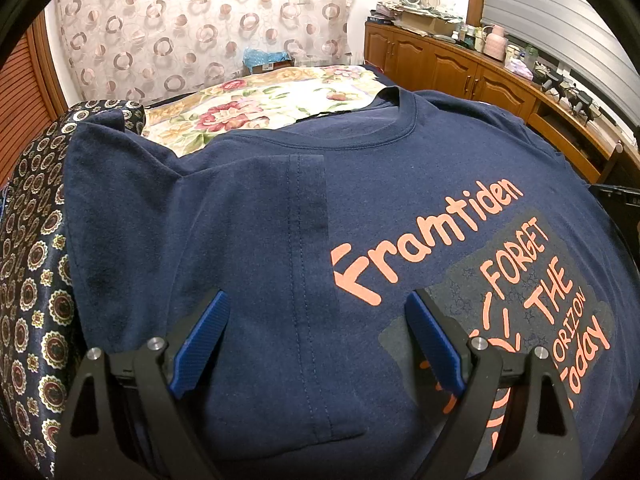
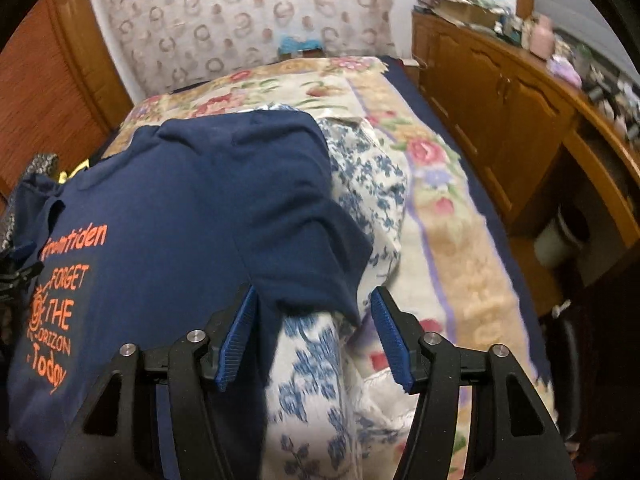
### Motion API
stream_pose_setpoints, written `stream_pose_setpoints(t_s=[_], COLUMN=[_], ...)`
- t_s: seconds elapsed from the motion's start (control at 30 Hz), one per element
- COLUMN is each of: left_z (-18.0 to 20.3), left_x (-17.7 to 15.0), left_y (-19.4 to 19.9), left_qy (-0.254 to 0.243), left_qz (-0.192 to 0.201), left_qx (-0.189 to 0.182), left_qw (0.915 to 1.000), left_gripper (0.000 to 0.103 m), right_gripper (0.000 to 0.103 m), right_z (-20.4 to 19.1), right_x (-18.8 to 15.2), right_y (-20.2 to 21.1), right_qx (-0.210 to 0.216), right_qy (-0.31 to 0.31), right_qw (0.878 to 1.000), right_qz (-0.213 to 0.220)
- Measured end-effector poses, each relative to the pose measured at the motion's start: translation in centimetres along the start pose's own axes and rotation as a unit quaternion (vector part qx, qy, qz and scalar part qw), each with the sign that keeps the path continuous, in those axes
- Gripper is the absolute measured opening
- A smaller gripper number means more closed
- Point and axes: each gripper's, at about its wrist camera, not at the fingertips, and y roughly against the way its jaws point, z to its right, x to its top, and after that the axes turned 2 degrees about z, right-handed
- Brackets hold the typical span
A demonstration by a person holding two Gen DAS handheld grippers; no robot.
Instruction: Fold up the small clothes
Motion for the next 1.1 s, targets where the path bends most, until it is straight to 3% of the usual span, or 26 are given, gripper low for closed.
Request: stream_pose_setpoints(t_s=[0.23,0.43,0.47,0.53,0.6,0.67,0.87,1.0,1.1], left_z=[0.0,0.0,0.0,0.0,0.0,0.0,0.0,0.0,0.0], left_x=[0.0,0.0,0.0,0.0,0.0,0.0,0.0,0.0,0.0], left_y=[0.0,0.0,0.0,0.0,0.0,0.0,0.0,0.0,0.0], left_qy=[0.0,0.0,0.0,0.0,0.0,0.0,0.0,0.0,0.0], left_qz=[0.0,0.0,0.0,0.0,0.0,0.0,0.0,0.0,0.0], left_qx=[0.0,0.0,0.0,0.0,0.0,0.0,0.0,0.0,0.0], left_qw=[1.0,1.0,1.0,1.0,1.0,1.0,1.0,1.0,1.0], left_gripper=[0.091,0.091,0.091,0.091,0.091,0.091,0.091,0.091,0.091], right_gripper=[0.054,0.034,0.026,0.023,0.011,0.006,0.004,0.004,0.004], right_z=[0.8,0.7,0.4,-0.6,-1.3,-2.0,-3.9,-6.3,-8.5], right_x=[1.1,1.4,1.4,1.5,1.5,1.6,2.5,3.2,2.7], right_y=[-0.7,-1.3,-1.2,-0.9,-0.6,-0.3,2.0,4.0,4.2], right_qx=[0.028,0.045,0.042,0.012,-0.019,-0.03,-0.039,-0.001,0.028], right_qy=[-0.03,-0.034,-0.028,0.002,0.024,0.044,0.078,0.102,0.124], right_qw=[0.999,0.998,0.999,1.0,0.999,0.999,0.994,0.989,0.987], right_qz=[0.008,0.0,0.0,0.003,0.006,0.013,0.07,0.104,0.095])
